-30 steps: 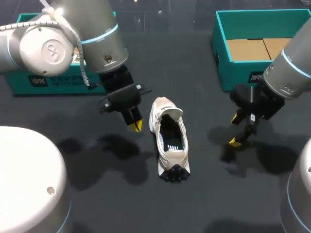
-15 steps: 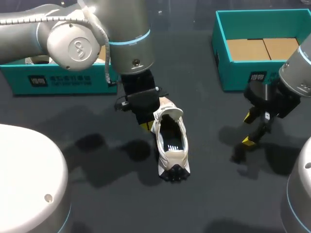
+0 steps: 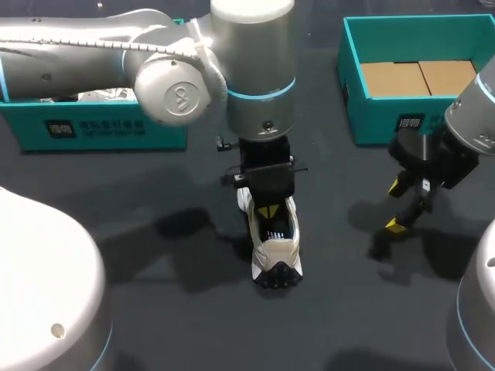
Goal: Take the shoe out of the shoebox, open the shoe tongue, remove and reinsert the insole, then place the shoe into the shoebox
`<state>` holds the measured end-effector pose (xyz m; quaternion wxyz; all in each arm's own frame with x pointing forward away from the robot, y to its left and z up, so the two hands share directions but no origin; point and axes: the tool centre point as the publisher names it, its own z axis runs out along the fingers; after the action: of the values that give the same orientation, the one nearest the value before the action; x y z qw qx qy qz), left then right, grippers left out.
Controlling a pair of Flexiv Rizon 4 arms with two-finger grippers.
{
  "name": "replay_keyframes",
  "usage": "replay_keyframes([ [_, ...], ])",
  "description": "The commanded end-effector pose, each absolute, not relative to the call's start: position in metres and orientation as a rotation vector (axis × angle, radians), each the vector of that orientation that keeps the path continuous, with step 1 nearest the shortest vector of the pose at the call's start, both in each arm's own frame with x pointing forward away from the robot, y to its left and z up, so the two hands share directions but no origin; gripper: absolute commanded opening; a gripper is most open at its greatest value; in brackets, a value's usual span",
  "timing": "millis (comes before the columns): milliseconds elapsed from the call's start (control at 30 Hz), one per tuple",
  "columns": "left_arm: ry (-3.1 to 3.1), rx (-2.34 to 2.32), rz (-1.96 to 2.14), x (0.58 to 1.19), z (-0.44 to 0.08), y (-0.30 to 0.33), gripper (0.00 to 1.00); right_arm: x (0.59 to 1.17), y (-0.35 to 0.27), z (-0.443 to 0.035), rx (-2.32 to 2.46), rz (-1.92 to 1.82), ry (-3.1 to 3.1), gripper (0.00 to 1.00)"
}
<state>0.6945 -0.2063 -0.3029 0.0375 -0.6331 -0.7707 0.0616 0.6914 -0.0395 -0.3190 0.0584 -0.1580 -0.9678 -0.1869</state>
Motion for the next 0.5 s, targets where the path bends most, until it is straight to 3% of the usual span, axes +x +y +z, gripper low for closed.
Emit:
replay_keyframes([
  [33,-2.304,-1.914,0.103,0.694,-0.315,-0.216,0.00,0.691,-0.039,-0.319,-0.479,-0.565,-2.934,1.00],
  [500,-2.289,-1.933,0.349,0.686,-0.357,-0.213,0.00,0.691,-0.039,-0.319,-0.479,-0.565,-2.934,1.00],
])
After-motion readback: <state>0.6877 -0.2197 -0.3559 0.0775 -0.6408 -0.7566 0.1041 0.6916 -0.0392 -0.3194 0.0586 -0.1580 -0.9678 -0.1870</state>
